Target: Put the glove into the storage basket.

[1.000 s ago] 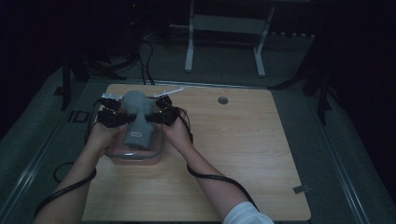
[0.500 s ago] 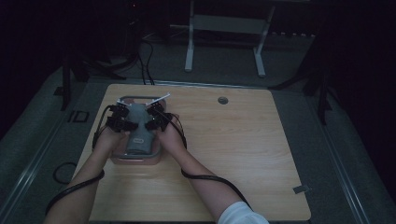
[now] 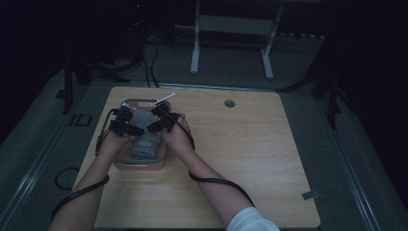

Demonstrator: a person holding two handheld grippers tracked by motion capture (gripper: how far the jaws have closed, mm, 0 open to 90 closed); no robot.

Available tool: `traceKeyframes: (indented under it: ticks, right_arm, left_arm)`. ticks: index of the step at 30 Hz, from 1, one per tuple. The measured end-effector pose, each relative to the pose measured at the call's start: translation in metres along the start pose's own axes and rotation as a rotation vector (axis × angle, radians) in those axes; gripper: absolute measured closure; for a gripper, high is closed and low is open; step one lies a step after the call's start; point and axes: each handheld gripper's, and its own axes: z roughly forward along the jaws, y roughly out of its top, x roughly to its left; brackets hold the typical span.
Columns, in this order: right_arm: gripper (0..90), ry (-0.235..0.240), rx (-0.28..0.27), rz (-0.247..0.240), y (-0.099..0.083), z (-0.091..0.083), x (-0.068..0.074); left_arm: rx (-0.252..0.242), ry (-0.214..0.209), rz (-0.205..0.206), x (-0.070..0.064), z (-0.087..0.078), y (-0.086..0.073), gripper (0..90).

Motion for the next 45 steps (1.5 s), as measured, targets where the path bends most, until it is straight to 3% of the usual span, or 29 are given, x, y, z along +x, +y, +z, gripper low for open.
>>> traceKeyframes:
  ticks: [2, 5, 7, 13, 17, 21, 23, 30, 36, 45]
  right_arm:
    - [50.2, 0.007, -0.016, -0.007, 0.002, -0.006, 0.0]
    - [45.0, 0.033, -0.025, 0.006, 0.003, -0.013, -0.002]
    - [40.3, 0.029, -0.038, -0.009, 0.004, -0.019, -0.003]
    - [24.0, 0.084, -0.075, -0.005, 0.003, -0.037, -0.007]
    - [20.2, 0.113, -0.082, -0.021, 0.0, -0.047, -0.008]
    - [20.1, 0.112, -0.101, -0.039, -0.003, -0.059, -0.009]
    - [20.0, 0.107, -0.112, -0.063, -0.006, -0.064, -0.01]
    - [19.4, 0.086, -0.133, -0.105, -0.02, -0.084, -0.017]
    - [18.4, 0.079, -0.157, -0.135, -0.035, -0.106, -0.024]
    - [18.4, 0.069, -0.162, -0.144, -0.069, -0.136, -0.046]
  left_arm:
    - [-0.023, 0.01, 0.004, -0.001, -0.004, 0.001, 40.3]
    - [-0.072, 0.061, 0.012, -0.003, -0.012, 0.003, 29.6]
    - [-0.086, 0.029, 0.017, -0.002, -0.018, 0.002, 25.5]
    - [-0.129, 0.022, 0.043, -0.005, -0.032, 0.0, 21.4]
    - [-0.161, 0.006, 0.053, -0.007, -0.04, -0.005, 19.0]
    - [-0.21, 0.0, 0.061, -0.013, -0.048, -0.01, 16.7]
    - [-0.229, 0.004, 0.084, -0.018, -0.052, -0.012, 15.8]
    - [-0.308, -0.059, 0.151, -0.042, -0.065, -0.014, 15.5]
    - [-0.327, -0.119, 0.208, -0.067, -0.069, -0.012, 15.5]
    - [-0.332, -0.198, 0.257, -0.103, -0.063, -0.013, 15.5]
